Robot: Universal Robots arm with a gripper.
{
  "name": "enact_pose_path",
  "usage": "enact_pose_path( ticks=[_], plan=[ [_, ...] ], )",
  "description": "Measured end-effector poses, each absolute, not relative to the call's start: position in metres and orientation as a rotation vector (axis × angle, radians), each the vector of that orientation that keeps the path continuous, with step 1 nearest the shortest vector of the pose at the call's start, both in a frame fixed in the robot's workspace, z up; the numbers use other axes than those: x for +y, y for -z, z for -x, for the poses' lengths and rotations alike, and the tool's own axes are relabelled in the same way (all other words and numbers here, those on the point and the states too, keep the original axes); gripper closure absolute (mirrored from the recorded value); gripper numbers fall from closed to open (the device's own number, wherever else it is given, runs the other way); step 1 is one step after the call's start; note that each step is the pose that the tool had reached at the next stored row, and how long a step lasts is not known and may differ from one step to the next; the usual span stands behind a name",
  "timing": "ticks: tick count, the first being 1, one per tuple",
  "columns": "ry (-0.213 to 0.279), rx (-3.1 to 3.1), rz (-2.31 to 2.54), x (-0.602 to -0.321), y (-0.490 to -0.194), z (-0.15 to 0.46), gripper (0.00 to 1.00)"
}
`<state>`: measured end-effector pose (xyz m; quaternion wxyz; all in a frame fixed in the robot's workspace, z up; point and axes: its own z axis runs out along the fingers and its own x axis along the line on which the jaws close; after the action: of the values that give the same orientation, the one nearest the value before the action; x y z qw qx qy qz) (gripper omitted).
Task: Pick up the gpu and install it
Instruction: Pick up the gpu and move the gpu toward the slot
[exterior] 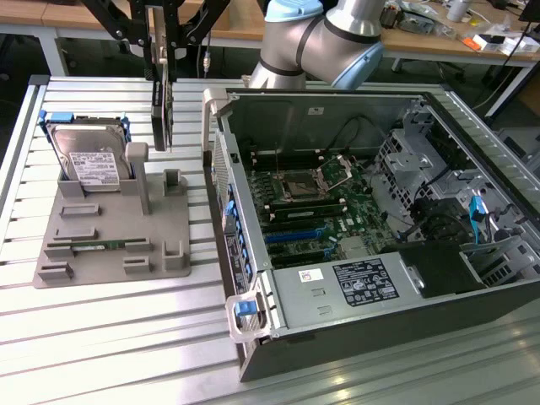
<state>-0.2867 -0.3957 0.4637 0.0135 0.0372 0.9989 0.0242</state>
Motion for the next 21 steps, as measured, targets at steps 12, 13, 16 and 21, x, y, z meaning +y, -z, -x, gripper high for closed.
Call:
enact_pose_path(
  ticks=[12,13,16,21],
  plan=[
    [-0.076,3.112,-0.116,-0.3957,-0.4678,0.2867,0.74],
    [-0.076,3.112,-0.116,-0.3957,-0.4682,0.2867,0.74],
    [-0.076,3.112,-0.116,-0.3957,-0.4695,0.2867,0.74],
    [-0.076,3.112,-0.116,-0.3958,-0.4716,0.2867,0.74]
  ],
)
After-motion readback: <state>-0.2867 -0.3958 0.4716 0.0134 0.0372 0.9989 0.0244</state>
